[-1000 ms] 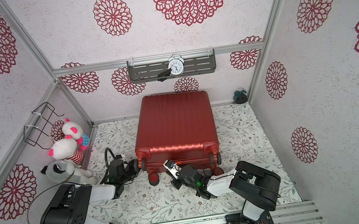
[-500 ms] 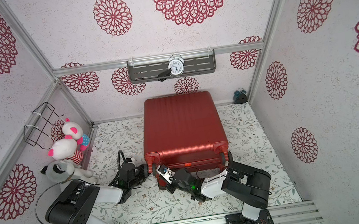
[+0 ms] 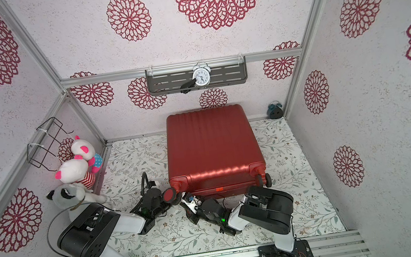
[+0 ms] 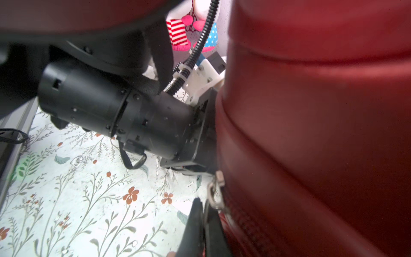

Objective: Open the suitcase zippers
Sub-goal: Adjust the suitcase at the center of the board.

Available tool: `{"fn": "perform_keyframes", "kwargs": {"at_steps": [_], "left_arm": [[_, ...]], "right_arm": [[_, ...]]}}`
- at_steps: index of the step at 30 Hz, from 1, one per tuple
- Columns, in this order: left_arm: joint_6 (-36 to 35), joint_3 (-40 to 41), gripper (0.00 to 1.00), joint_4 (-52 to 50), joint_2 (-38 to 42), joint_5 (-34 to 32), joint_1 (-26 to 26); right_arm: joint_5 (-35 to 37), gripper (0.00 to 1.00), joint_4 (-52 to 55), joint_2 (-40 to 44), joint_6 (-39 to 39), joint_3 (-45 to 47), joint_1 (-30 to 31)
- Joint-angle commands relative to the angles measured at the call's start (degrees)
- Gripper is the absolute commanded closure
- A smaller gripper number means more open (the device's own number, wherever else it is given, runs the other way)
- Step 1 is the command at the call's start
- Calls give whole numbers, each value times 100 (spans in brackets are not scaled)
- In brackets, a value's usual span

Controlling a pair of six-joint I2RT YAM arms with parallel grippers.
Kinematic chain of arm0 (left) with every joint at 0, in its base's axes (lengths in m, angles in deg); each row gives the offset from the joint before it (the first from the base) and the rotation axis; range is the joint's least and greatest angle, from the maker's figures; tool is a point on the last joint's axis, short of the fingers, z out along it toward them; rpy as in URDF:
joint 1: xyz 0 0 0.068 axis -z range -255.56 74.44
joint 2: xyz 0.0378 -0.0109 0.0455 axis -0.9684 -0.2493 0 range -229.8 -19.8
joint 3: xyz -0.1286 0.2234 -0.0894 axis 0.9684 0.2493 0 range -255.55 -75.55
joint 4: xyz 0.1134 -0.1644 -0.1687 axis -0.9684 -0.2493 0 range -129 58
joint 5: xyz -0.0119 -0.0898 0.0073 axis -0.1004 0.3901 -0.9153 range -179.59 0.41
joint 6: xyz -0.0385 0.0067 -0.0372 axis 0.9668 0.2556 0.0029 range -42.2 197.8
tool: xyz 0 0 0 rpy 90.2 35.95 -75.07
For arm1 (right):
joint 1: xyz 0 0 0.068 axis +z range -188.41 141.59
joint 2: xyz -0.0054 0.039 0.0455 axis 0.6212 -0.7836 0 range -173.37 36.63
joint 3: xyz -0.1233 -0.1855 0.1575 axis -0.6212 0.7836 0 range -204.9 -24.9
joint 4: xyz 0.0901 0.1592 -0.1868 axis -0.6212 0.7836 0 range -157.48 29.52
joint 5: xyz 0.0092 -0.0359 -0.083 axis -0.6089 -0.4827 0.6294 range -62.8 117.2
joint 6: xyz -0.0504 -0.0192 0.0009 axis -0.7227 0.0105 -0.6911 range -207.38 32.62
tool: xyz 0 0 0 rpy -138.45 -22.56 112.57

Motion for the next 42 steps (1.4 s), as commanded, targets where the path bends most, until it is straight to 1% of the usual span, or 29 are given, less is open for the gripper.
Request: {"fn": "perform_keyframes", "kwargs": {"at_steps": [1, 4, 7, 8, 14, 19, 22, 24, 27, 30, 33, 35, 38, 40, 42], "left_arm": [[-58, -458, 57, 994, -234, 1158, 678], [-32, -442, 57, 1423, -416, 1264, 707], [-29, -445, 57, 1794, -566, 1305, 785], [-33, -456, 57, 1908, -621, 1307, 827], [-41, -603, 57, 2310, -918, 1285, 1132], [-128, -710, 57, 2195, -966, 1122, 1297], [-147, -757, 57, 2167, -1004, 1095, 1341], [-170, -740, 57, 2154, -993, 1064, 1350], [-226, -785, 56, 2111, -997, 1100, 1357], [-289, -874, 56, 2065, -1040, 1148, 1368], [-307, -970, 56, 1994, -1078, 1189, 1407], [-342, -1026, 56, 1904, -1089, 1174, 1457], [-369, -1089, 56, 1856, -1122, 1150, 1494], [-369, -1108, 56, 1889, -1128, 1154, 1507], [-382, -1122, 56, 1876, -1128, 1160, 1512]], "right_arm": [[-1385, 100, -580, -158, -142, -177, 414], [-1449, 100, -1066, -248, 37, 33, 373], [-1576, 100, -1820, -288, 470, 394, 207], [-1576, 100, -1925, -273, 591, 472, 156], [-1646, 100, -1411, 23, 1165, 611, -6], [-1653, 100, -1343, 260, 1772, 812, -31], [-1809, 100, -1343, 391, 1894, 1010, -66], [-1959, 100, -931, 575, 1755, 1044, -127], [-2394, 100, -275, 731, 1343, 904, -132], [-2642, 100, 53, 782, 806, 828, -74], [-2315, 100, 387, 897, 280, 822, -46], [-1892, 100, 802, 991, -28, 690, -12], [-1467, 100, 1131, 1041, -513, 521, 144], [-1353, 100, 1608, 1059, -735, 317, 185], [-1511, 100, 1991, 1068, -910, 127, 180]]}}
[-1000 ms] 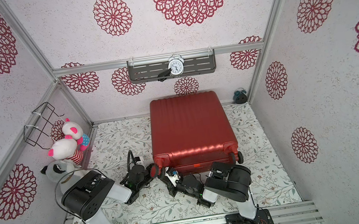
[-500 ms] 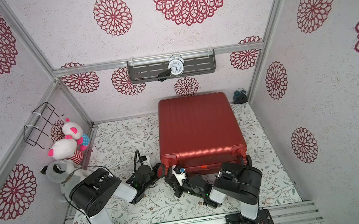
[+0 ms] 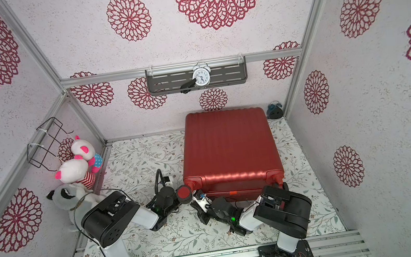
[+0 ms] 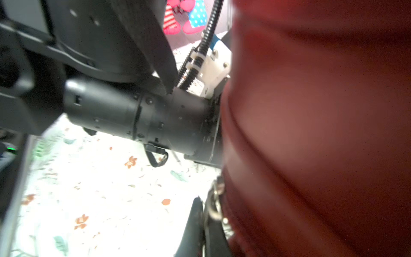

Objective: Open the suitcase zippers
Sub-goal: Adjust the suitcase at the center of the board.

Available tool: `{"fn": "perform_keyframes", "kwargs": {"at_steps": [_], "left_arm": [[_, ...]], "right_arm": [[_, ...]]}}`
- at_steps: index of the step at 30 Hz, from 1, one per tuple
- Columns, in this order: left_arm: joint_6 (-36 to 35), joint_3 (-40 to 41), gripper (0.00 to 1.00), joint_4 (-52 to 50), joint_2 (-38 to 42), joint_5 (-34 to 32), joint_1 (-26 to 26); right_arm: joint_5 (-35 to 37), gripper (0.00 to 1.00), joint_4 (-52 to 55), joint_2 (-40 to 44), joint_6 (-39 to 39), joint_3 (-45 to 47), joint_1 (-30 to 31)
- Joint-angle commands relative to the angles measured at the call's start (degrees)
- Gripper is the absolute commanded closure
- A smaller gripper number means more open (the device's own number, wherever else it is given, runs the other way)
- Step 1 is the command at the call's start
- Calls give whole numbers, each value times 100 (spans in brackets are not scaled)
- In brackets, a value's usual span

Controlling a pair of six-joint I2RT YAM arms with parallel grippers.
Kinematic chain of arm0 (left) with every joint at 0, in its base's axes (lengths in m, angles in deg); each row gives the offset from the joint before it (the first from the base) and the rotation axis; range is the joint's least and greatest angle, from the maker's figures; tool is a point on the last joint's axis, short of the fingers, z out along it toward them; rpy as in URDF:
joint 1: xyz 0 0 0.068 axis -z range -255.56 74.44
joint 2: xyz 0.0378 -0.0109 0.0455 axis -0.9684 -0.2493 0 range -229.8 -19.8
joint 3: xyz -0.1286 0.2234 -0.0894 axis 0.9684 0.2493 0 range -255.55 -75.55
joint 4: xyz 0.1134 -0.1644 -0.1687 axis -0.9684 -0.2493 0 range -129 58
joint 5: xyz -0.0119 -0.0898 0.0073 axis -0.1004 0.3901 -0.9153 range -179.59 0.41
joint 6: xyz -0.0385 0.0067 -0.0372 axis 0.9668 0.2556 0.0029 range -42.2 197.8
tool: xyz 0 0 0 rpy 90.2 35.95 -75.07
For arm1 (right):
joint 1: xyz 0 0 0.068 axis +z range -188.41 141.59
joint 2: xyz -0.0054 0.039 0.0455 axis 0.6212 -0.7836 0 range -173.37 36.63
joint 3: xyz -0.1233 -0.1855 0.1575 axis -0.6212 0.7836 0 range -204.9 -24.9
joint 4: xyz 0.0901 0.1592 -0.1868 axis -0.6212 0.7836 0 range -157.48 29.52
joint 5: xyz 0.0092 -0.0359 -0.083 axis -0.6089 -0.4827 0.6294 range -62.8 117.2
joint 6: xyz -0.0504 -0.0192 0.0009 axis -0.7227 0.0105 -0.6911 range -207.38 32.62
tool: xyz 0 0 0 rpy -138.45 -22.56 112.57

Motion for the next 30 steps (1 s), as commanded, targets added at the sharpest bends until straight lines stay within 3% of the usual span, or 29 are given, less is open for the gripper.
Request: {"fn": "perform_keyframes", "kwargs": {"at_steps": [1, 7, 17, 26, 30], "left_arm": [[-161, -459, 56, 851, -5, 1433, 719], [-218, -517, 56, 852, 15, 1513, 773], [-883, 814, 51, 630, 1360, 1146, 747], [-1251, 1557, 41, 1242, 2066, 1676, 746], [-1167, 1641, 40, 1731, 1903, 1857, 738]], "right_arm": [[-1453, 100, 1072, 67, -1253, -586, 498], [-2405, 100, 1246, 96, -1629, -665, 321], [-2571, 100, 1311, 454, -1326, -409, -96], [-2854, 100, 1187, 370, -1052, -453, -187], [-2760, 86, 1204, 392, -1043, -426, -205]]}}
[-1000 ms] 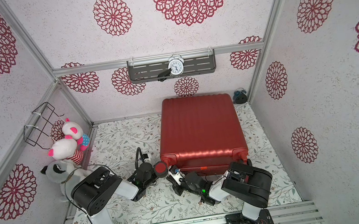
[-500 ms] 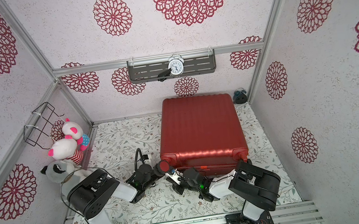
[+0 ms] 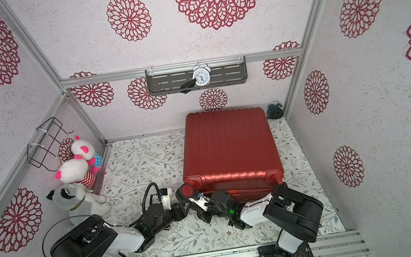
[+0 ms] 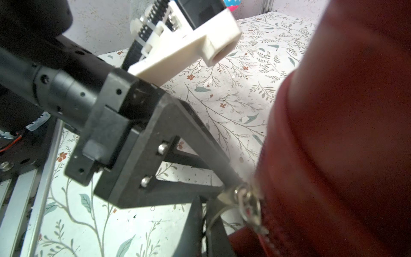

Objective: Open the suitcase zippers
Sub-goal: Adjust the suitcase at the center of the board, then move the suitcase to the center of the board.

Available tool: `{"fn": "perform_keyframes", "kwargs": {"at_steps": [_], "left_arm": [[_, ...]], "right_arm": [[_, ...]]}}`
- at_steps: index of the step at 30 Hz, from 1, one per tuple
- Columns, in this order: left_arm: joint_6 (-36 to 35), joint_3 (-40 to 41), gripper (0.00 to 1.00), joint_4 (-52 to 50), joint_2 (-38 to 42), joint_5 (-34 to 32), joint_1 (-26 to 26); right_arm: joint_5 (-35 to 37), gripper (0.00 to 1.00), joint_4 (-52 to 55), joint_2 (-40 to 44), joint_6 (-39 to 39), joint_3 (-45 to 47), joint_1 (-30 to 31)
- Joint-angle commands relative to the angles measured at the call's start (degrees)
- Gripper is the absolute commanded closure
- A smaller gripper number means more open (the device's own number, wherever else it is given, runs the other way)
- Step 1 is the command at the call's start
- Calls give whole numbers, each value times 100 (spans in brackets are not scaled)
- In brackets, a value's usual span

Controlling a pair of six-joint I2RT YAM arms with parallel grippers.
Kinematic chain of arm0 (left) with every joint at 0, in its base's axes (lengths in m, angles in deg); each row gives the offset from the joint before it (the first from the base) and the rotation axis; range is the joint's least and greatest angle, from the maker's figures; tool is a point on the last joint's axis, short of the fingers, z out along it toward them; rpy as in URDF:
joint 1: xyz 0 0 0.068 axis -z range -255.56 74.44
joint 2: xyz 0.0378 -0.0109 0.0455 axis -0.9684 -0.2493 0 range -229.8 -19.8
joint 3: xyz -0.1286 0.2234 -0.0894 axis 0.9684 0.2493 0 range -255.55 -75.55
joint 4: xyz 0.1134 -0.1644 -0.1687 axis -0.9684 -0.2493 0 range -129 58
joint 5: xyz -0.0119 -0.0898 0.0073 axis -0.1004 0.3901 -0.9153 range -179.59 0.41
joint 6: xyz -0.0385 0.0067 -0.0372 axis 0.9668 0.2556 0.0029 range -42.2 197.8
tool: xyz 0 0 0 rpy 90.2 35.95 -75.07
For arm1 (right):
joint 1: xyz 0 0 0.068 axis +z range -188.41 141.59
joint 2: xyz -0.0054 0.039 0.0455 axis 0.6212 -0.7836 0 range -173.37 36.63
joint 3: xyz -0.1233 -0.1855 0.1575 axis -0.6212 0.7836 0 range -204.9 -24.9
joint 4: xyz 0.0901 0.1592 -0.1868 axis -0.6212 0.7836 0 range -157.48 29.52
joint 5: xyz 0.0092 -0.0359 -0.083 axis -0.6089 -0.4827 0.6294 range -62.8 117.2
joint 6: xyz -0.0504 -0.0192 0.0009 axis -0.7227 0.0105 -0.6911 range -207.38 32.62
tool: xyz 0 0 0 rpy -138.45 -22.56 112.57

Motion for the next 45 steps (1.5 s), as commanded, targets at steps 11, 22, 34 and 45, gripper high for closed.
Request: {"fn": "perform_keyframes", "kwargs": {"at_steps": [11, 22, 34, 45], "left_arm": [[248, 70, 40, 2484, -502, 1618, -21], [-511, 49, 25, 15, 1048, 110, 298], [-1573, -707, 15, -3553, 2689, -2415, 1379], [-1605, -1495, 19, -3782, 1350, -3794, 1915]], "right_arm": [[-777, 67, 229, 156, -445, -43, 187], [25, 56, 933, 1084, 244, 231, 188], [784, 1, 1780, 2869, 1176, 812, 173], [1695, 1, 3081, 3983, 2068, 416, 101]]}}
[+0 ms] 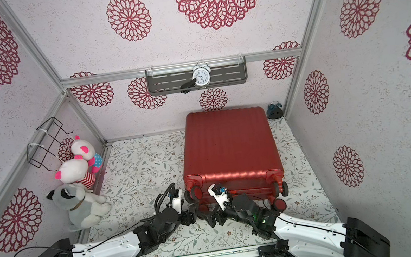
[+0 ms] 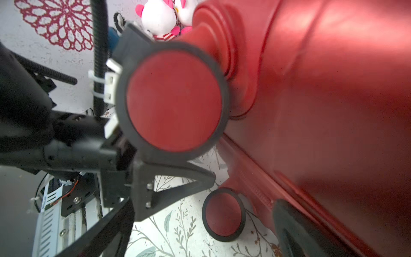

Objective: Open the suitcase zippers
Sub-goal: Move the suitcase to the center of the board.

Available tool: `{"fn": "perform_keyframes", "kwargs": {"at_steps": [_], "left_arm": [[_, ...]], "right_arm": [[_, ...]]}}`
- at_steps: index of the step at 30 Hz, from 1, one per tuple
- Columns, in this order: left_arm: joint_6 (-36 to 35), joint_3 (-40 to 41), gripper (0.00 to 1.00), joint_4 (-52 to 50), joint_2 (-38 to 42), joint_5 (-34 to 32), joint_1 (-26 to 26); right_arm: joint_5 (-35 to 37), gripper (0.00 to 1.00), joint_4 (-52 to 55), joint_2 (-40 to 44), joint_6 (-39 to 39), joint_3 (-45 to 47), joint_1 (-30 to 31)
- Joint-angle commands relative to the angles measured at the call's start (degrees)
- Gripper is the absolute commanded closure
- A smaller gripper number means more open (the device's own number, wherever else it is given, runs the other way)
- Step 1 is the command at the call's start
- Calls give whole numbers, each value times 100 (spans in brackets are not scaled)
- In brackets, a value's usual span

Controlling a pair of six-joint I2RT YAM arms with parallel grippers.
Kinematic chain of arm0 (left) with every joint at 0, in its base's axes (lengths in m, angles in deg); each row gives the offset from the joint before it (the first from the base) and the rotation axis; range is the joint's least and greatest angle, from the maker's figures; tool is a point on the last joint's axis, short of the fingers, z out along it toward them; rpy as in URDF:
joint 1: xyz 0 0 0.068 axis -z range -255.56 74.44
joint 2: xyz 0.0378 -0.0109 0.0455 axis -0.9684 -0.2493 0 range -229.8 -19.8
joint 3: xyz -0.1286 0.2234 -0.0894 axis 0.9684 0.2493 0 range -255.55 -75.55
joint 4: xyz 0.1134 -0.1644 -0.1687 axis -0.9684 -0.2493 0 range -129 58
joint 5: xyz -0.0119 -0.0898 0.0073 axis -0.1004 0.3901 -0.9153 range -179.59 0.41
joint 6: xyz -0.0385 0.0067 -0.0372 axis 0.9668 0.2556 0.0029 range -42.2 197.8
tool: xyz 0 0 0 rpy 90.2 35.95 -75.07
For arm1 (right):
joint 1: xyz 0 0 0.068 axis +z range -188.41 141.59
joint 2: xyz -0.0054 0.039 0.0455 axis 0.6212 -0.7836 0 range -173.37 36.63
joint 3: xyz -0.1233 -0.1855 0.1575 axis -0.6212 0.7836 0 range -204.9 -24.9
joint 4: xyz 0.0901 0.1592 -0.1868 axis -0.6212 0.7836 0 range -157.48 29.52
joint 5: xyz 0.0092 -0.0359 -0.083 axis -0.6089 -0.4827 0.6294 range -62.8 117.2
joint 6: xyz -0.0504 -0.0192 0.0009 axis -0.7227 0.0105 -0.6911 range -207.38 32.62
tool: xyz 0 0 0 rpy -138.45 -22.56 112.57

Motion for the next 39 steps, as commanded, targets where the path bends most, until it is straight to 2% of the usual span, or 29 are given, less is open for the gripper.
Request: {"fn": "perform_keyframes", "kwargs": {"at_steps": [1, 5, 7, 10, 14, 19, 24, 28, 31, 37, 39], "left_arm": [[-32, -250, 19, -139, -265, -757, 46], [202, -473, 24, -407, -325, -1162, -51], [286, -471, 29, -408, -267, -1078, -213], [378, -404, 41, -353, -136, -835, -478], [234, -264, 44, -19, 36, -416, -630], [328, -128, 54, 71, 104, -59, -985], [539, 59, 56, -474, 723, -301, -1128], [780, 9, 54, -1480, 1478, -588, -1168], [954, -9, 49, -2086, 2094, -697, -1203], [839, -452, 28, -2756, 2667, -292, -1239], [788, -715, 21, -2974, 2698, -169, -1239]], "right_arm": [[426, 1, 573, 158, 398, -286, -32], [691, 1, 959, 210, 705, -457, -43], [758, 1, 1108, 233, 759, -531, -43], [812, 1, 1256, 242, 750, -604, -43], [838, 1, 1298, 236, 752, -605, -43], [853, 1, 1364, 218, 751, -635, -47], [733, 1, 1703, 352, 772, -817, -47], [516, 1, 1955, 659, 821, -1062, -93], [301, 1, 2261, 780, 741, -1425, -175], [242, 1, 3452, 259, 556, -2729, -565], [610, 1, 3939, 136, 473, -3188, -686]]}}
